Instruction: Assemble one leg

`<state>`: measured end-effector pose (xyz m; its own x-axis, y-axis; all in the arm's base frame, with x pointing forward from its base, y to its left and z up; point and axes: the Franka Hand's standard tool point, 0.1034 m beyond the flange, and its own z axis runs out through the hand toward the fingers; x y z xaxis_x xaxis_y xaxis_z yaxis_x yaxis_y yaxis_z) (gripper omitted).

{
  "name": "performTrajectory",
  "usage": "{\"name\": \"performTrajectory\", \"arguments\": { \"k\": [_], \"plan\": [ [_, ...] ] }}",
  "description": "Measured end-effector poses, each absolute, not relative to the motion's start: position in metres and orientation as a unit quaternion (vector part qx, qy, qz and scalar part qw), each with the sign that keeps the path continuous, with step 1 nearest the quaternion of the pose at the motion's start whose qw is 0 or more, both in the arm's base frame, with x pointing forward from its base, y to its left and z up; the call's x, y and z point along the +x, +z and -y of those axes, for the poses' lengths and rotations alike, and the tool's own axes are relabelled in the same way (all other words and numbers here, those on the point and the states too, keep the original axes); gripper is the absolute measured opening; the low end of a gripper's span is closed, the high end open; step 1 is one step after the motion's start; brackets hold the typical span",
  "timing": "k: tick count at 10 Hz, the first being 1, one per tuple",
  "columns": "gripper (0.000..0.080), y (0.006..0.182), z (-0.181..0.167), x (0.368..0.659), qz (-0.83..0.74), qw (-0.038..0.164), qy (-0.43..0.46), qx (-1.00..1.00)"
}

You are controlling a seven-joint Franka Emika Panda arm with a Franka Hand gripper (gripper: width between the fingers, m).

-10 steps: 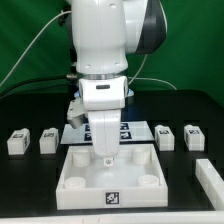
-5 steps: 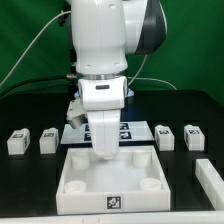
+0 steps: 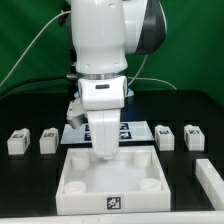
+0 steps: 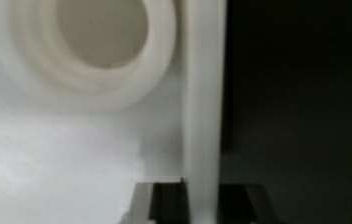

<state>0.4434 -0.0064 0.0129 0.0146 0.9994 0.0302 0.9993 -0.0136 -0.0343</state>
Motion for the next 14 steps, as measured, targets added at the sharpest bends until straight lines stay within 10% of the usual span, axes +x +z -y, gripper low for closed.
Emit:
{"name": "performTrajectory", "arguments": {
  "k": [14],
  "plan": [
    [0.0073, 0.012, -0.058, 0.488, 0.688, 0.018, -0.026, -0.725]
  ]
}}
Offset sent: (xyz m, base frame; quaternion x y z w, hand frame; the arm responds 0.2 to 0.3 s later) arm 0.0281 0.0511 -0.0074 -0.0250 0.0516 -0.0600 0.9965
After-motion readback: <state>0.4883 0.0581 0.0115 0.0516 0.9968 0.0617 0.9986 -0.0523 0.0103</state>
